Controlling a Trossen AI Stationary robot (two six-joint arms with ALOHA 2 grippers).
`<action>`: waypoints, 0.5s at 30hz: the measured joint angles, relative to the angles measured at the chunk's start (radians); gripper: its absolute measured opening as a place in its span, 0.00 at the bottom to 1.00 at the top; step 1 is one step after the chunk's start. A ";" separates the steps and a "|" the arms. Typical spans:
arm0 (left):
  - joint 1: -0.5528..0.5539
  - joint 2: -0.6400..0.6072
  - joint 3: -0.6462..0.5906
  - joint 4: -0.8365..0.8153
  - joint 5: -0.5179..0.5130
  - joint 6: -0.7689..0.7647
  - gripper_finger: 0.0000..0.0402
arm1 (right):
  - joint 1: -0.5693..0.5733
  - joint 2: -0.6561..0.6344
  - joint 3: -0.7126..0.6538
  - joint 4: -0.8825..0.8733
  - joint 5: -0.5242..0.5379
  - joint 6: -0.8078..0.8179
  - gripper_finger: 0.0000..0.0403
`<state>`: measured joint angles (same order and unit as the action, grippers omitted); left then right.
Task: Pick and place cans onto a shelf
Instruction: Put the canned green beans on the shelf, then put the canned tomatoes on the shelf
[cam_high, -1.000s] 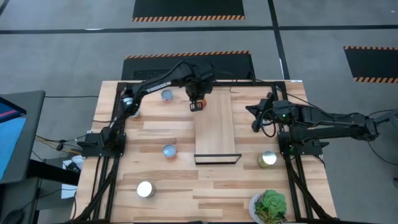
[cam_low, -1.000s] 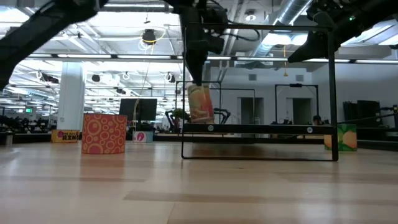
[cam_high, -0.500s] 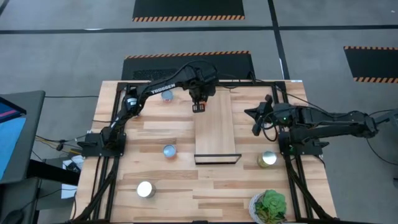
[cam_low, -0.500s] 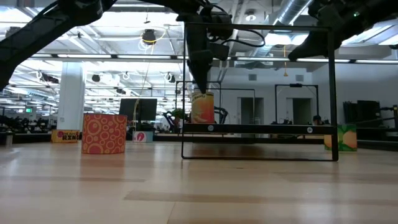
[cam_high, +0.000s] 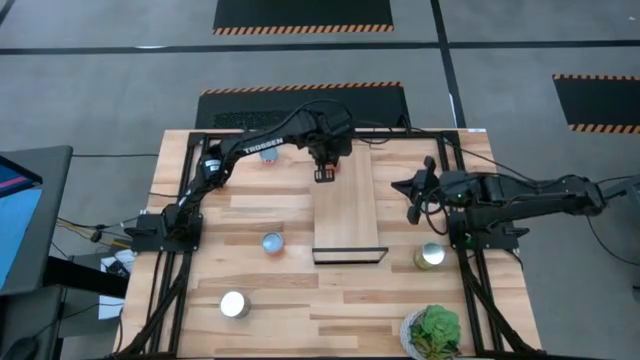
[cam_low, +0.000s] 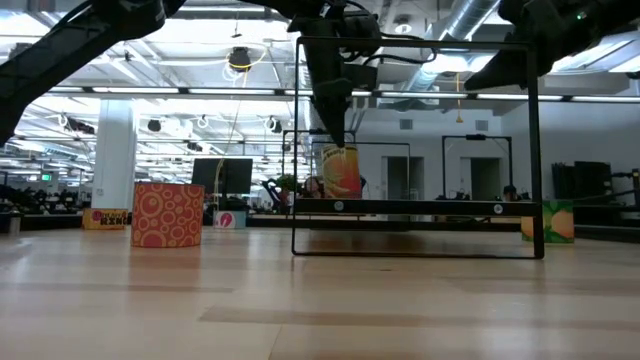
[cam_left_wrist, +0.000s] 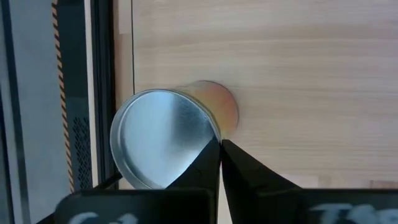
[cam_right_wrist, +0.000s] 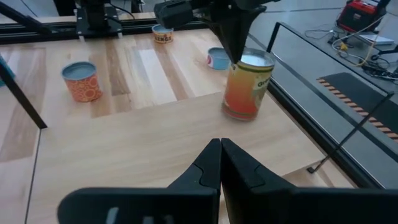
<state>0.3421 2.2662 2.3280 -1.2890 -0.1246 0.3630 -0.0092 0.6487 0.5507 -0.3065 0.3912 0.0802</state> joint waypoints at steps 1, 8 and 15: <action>0.000 0.000 0.000 -0.002 0.000 0.000 0.01 | 0.004 0.000 0.000 0.000 0.000 0.000 0.07; 0.000 0.000 0.000 -0.001 0.000 0.000 0.09 | 0.010 0.000 0.000 0.000 0.000 0.000 0.07; -0.007 0.000 0.018 -0.009 -0.074 0.009 0.17 | 0.010 0.000 0.000 -0.006 0.000 0.000 0.07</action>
<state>0.3354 2.2662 2.3465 -1.2985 -0.1989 0.3724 0.0010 0.6487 0.5507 -0.3129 0.3908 0.0803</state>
